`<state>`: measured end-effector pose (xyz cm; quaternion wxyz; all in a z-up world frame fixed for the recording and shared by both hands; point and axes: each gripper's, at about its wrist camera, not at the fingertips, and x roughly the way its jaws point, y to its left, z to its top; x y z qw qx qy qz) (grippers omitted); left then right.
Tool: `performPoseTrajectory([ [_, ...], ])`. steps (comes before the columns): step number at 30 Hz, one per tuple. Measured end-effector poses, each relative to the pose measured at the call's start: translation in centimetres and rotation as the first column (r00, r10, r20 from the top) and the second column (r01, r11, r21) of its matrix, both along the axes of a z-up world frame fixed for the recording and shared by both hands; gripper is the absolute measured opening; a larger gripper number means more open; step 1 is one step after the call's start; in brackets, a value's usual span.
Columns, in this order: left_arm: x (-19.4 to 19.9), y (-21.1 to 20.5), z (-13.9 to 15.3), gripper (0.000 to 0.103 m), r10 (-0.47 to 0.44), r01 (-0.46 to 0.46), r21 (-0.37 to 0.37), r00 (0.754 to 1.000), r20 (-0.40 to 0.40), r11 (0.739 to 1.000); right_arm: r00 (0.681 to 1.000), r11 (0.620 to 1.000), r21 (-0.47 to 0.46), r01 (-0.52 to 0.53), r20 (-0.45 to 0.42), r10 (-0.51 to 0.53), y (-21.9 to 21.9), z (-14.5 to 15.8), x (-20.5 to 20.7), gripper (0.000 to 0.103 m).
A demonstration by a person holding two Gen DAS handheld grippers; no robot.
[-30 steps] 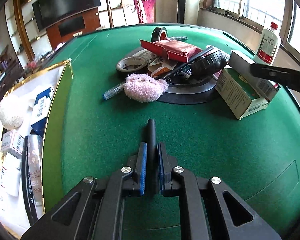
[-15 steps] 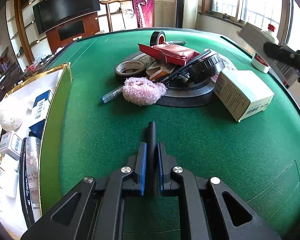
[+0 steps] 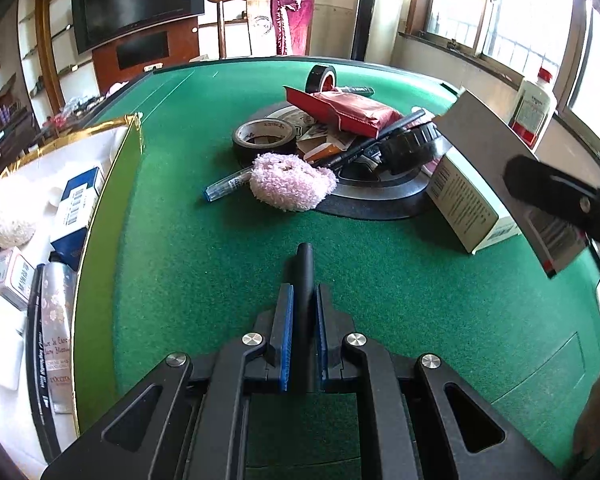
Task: Organize objects
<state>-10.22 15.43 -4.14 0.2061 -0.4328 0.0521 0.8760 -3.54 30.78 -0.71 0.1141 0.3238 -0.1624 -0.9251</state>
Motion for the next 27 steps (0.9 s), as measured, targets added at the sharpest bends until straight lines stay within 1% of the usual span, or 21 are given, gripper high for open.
performPoseTrajectory([
  [4, -0.4, -0.9, -0.1, 0.008, 0.011, -0.012, 0.056, 1.0, 0.024, 0.998, 1.0, 1.0, 0.011, 0.005, -0.009, -0.005, -0.3, 0.0, 0.0, 0.025],
  [6, -0.4, -1.0, -0.1, 0.009, 0.017, -0.018, 0.064, 1.0, 0.027, 0.998, 1.0, 1.0, 0.005, 0.018, -0.011, -0.018, 0.1, -0.1, -0.1, 0.025],
  [8, -0.2, -0.8, -0.1, 0.009, 0.018, -0.019, 0.046, 1.0, 0.019, 0.999, 0.999, 0.999, 0.012, 0.037, -0.007, -0.037, 0.5, -0.3, -0.2, 0.025],
  [10, -0.1, -0.4, -0.1, 0.009, 0.023, -0.023, 0.016, 1.0, 0.006, 1.0, 0.999, 0.999, -0.004, 0.045, 0.0, -0.045, 1.0, -0.4, -0.3, 0.025],
  [13, 0.2, 0.3, -0.2, 0.009, 0.029, -0.03, -0.036, 0.999, -0.015, 0.999, 0.999, 0.998, -0.039, 0.054, 0.004, -0.054, 1.5, -0.4, -0.2, 0.025],
  [17, 0.7, 1.4, -0.1, 0.008, 0.031, -0.038, -0.128, 0.998, -0.058, 0.991, 0.998, 0.997, -0.057, 0.059, -0.002, -0.059, 1.8, -0.2, -0.3, 0.025],
  [20, 0.8, 1.5, 0.0, 0.008, 0.042, -0.053, -0.149, 0.996, -0.073, 0.987, 0.998, 0.996, -0.064, 0.064, -0.012, -0.065, 2.1, 0.1, 0.0, 0.025],
  [22, 0.9, 1.0, 0.2, 0.008, 0.041, -0.048, -0.107, 0.997, -0.067, 0.993, 0.997, 0.996, -0.048, 0.071, -0.015, -0.072, 2.1, 0.1, 0.0, 0.025],
  [25, 1.2, 0.3, 0.5, 0.008, 0.036, -0.039, -0.038, 0.998, -0.055, 0.999, 0.997, 0.995, -0.07, 0.073, -0.002, -0.074, 2.4, 0.0, -0.1, 0.025],
  [27, 1.4, -0.1, 0.5, 0.008, 0.035, -0.036, -0.012, 0.998, -0.044, 0.999, 0.997, 0.995, -0.069, 0.078, -0.004, -0.078, 2.4, 0.0, -0.1, 0.025],
])
